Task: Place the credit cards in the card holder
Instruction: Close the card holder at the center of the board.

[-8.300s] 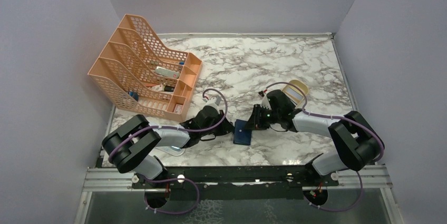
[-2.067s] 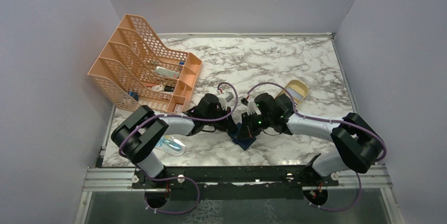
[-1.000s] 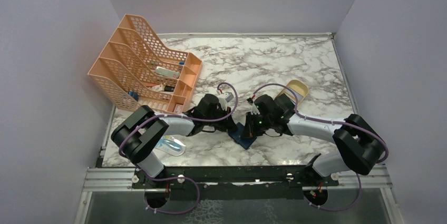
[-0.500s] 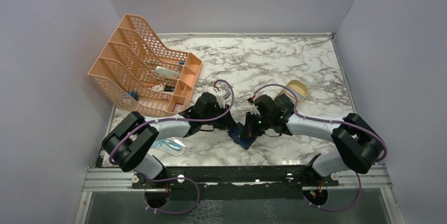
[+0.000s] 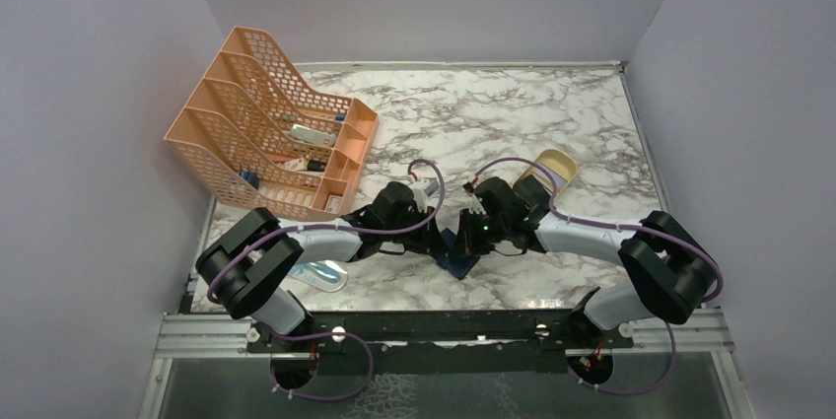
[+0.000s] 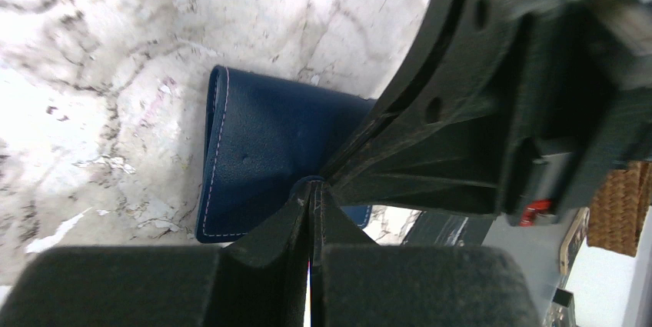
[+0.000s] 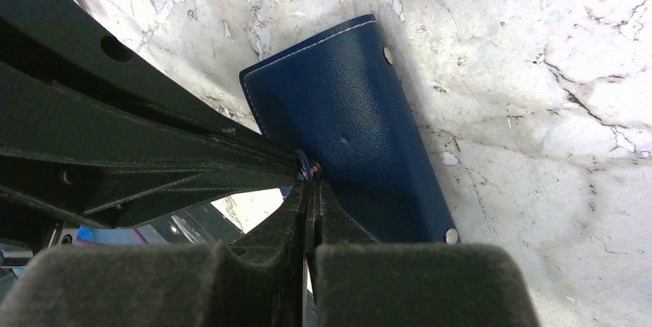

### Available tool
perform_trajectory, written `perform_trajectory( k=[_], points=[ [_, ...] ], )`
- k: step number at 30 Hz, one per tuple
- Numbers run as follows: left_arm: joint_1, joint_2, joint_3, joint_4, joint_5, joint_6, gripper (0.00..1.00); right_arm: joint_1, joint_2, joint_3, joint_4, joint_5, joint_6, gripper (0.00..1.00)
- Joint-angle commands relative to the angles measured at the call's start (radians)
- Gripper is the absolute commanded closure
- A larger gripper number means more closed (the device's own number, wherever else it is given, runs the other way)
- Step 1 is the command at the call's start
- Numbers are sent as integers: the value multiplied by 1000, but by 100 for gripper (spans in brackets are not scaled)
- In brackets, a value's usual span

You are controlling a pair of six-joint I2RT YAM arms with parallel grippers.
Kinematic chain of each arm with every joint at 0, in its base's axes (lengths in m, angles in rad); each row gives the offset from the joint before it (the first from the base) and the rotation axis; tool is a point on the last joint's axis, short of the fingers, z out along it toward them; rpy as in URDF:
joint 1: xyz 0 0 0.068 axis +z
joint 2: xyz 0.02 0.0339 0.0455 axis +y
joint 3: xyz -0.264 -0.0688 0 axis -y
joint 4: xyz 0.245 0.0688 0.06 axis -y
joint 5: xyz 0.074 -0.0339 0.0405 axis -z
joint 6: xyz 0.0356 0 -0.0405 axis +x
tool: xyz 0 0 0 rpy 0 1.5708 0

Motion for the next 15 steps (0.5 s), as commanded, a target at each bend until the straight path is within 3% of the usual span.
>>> perform_trajectory(
  k=[1,7,15],
  points=[
    [-21,43,36,2,-21,-21,100,3,52,-45,-61,125,-14,99],
    [-26,78,59,-60,-70,-14,100,3,54,-50,-64,133,-20,99],
    [-50,105,158,-265,-193,30,100,3,94,-68,-37,127,-5,99]
  ],
)
